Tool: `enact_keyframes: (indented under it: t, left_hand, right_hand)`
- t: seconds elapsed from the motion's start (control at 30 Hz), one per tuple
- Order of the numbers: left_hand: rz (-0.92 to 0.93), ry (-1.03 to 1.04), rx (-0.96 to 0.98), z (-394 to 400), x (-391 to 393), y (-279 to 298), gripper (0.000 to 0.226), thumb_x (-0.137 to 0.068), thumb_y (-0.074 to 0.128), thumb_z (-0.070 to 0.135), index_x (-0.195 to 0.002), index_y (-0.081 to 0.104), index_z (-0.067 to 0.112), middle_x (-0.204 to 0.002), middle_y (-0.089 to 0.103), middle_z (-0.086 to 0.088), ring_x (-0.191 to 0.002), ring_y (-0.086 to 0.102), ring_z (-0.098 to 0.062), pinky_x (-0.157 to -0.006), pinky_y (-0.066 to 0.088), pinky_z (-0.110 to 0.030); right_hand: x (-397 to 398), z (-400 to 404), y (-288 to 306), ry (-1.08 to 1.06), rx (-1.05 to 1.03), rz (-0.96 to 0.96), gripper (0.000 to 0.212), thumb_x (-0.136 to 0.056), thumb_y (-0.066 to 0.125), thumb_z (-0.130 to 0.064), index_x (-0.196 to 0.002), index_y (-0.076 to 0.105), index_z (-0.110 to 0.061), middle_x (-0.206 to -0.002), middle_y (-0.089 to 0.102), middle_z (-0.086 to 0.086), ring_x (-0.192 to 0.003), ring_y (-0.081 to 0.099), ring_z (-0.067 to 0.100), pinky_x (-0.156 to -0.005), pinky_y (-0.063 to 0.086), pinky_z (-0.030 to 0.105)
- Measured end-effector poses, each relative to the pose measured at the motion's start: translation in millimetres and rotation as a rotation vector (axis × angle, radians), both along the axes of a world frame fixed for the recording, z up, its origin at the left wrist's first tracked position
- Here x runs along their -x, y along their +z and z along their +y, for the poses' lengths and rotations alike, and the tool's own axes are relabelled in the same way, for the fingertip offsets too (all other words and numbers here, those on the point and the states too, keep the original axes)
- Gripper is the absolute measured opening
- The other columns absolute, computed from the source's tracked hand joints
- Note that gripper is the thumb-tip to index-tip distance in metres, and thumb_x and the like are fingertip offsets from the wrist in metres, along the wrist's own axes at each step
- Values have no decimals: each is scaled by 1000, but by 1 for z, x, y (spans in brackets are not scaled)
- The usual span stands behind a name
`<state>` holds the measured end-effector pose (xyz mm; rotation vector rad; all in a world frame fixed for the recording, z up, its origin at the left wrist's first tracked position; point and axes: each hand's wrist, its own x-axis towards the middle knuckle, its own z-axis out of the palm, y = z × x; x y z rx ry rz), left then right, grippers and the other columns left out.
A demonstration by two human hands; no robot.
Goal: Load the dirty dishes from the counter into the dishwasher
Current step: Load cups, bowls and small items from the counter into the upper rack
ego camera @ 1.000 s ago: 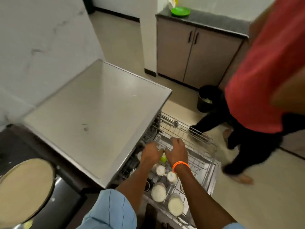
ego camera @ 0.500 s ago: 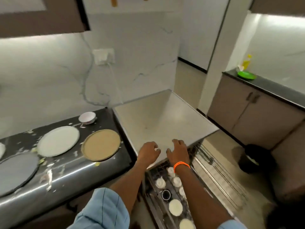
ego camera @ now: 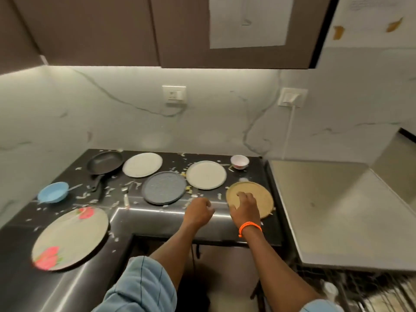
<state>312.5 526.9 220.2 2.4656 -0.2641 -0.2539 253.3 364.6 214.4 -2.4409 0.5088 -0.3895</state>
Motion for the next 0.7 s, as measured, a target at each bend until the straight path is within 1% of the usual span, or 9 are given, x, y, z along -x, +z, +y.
enact_keyframes:
  t: [0.07,0.17,0.27,0.37,0.47,0.57,0.7]
  left_hand:
    - [3,53,-5,45,-18,-1,22,-85,65,38,-96,75,21,-102,73,3,-96,68,-18,-78,50,-29]
    - [0,142,6,107,-38,-5,21,-86,65,33,-95,75,17,-100,74,0,-93,67,-19,-82,54,-33]
    - [-4,222,-29,166,-50,-12,25,-86,66,37,-99,75,18,-107,73,-2,-100,66,-20,-86,53,-33]
    - [24,317,-40,219,-61,-22,24,-78,61,38,-91,73,22,-104,73,-2,-97,67,-21,-84,54,-34]
    - [40,418,-46,261,-66,-28,21,-77,62,34,-86,73,20,-97,72,1,-93,68,-19,-80,54,-31]
    - [55,503,-44,293,-67,-33,15,-80,66,32,-87,74,22,-94,72,3,-89,67,-17,-80,56,-33]
    - [75,600,-102,327,-77,-37,19,-85,67,32,-98,75,22,-103,72,0,-97,66,-20,-81,50,-30]
  right_hand:
    - [-24,43,-1,64,23,1,44,-79,71,-18,-121,61,-10,-117,58,12,-109,54,32,-89,49,38]
    - [-55,101,-4,149,24,-10,45,-78,73,-22,-120,62,-13,-118,59,10,-111,55,28,-91,52,38]
    - [-76,156,-9,241,6,-7,43,-80,71,-21,-121,61,-12,-121,58,10,-113,55,28,-92,52,39]
    - [-96,203,-11,339,4,16,45,-82,71,-21,-125,61,-14,-125,57,9,-118,53,27,-95,51,37]
    - [-114,240,-13,431,19,33,43,-83,72,-22,-124,61,-14,-122,56,8,-115,53,27,-92,51,37]
    - [-130,270,-17,524,22,60,41,-84,71,-22,-123,61,-12,-119,57,9,-110,55,27,-92,50,35]
    - [-160,299,-20,656,5,131,39,-87,70,-24,-123,60,-12,-120,58,9,-111,56,25,-95,50,33]
